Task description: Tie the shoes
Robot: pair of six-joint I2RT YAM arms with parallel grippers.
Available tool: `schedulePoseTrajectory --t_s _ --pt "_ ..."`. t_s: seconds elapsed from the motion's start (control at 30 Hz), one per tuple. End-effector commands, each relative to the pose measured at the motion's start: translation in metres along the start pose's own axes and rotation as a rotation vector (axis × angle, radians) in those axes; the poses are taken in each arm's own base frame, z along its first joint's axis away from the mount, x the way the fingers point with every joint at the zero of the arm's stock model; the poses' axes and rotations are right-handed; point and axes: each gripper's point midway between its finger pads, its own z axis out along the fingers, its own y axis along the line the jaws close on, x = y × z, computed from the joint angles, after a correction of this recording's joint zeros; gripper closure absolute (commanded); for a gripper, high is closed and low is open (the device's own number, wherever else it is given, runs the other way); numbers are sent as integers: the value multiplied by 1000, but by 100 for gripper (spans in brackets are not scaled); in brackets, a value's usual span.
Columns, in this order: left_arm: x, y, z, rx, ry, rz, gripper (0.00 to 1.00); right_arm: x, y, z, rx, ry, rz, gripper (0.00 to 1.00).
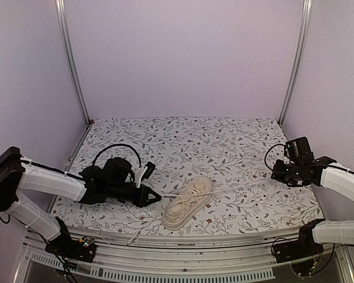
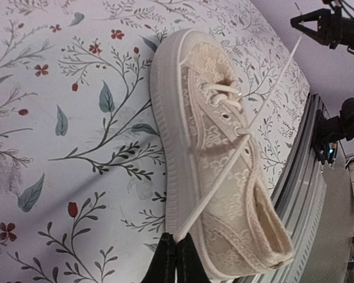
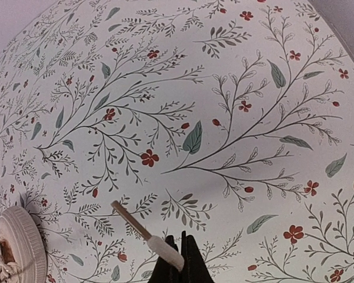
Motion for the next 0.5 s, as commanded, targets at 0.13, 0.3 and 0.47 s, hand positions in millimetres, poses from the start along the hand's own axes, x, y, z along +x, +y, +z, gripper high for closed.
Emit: schedulePoseTrajectory --t_s 0.13,0.3,0.47 --pt "20 1 36 95 131 -20 100 -8 -15 7 14 -27 47 98" --pt "25 13 36 34 123 -33 100 -10 -28 16 17 -15 79 98" --pt "29 18 30 16 119 -52 100 1 -34 31 -15 29 120 98"
